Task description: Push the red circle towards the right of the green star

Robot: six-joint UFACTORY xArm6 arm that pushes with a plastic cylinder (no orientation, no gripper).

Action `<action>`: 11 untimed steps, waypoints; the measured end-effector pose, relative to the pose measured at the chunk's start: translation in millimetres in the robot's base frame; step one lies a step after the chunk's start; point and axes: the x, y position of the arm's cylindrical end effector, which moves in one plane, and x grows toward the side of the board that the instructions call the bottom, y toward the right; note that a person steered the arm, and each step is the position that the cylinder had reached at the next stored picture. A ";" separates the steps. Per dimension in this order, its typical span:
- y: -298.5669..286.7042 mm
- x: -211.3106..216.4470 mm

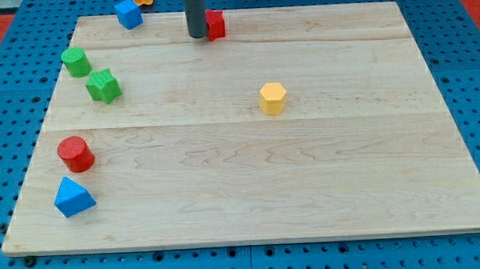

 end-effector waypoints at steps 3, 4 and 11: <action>9.0 98.8; -3.5 195.7; 6.9 191.7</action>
